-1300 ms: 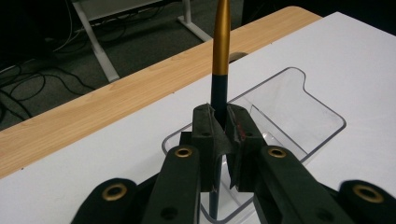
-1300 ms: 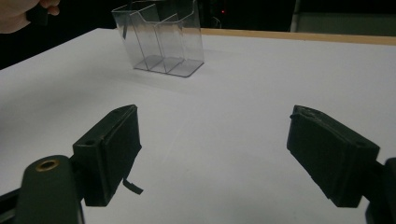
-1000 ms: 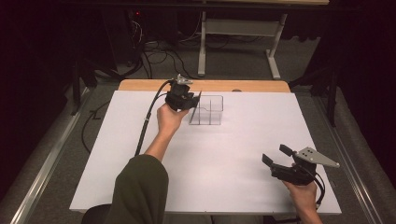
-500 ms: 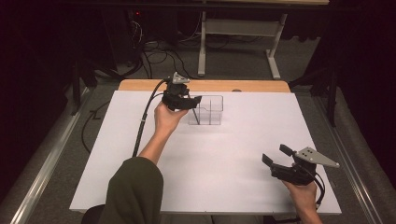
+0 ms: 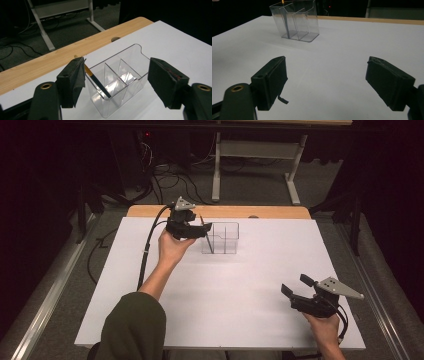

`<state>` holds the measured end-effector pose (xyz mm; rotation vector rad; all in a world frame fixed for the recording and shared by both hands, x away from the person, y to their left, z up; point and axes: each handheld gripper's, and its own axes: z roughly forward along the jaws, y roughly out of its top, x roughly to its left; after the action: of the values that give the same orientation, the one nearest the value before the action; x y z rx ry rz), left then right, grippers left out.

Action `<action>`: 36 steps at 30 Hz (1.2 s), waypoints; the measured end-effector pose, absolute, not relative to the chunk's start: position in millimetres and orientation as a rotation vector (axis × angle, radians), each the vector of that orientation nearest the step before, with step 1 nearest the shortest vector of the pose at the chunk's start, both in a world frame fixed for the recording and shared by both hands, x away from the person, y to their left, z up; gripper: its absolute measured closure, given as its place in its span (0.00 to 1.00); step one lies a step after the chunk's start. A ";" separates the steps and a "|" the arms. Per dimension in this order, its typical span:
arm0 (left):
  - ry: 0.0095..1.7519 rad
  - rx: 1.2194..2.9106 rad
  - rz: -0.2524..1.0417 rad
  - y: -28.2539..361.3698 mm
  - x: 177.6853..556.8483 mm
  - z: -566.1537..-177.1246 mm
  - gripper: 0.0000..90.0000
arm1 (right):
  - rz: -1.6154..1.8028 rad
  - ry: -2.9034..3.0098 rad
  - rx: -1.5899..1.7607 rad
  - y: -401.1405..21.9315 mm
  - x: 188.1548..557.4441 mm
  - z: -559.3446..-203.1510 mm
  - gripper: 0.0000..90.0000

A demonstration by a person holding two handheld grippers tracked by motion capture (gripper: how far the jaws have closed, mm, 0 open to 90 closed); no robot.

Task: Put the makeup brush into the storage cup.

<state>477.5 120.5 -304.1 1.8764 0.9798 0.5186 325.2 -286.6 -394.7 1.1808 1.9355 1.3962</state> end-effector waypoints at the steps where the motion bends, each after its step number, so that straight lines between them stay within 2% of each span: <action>1: 0.977 1.878 0.519 121.3 476.9 -303.6 0.34 | 1.394 1.936 1.181 -286.5 325.0 -394.7 0.21; 36: 0.951 1.847 0.512 147.3 450.1 -296.5 0.32 | 1.399 1.932 1.191 -287.0 324.9 -394.5 0.21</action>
<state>450.1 147.3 -296.5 1.8468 0.9507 0.5117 324.9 -287.0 -394.5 1.1912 1.9319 1.3985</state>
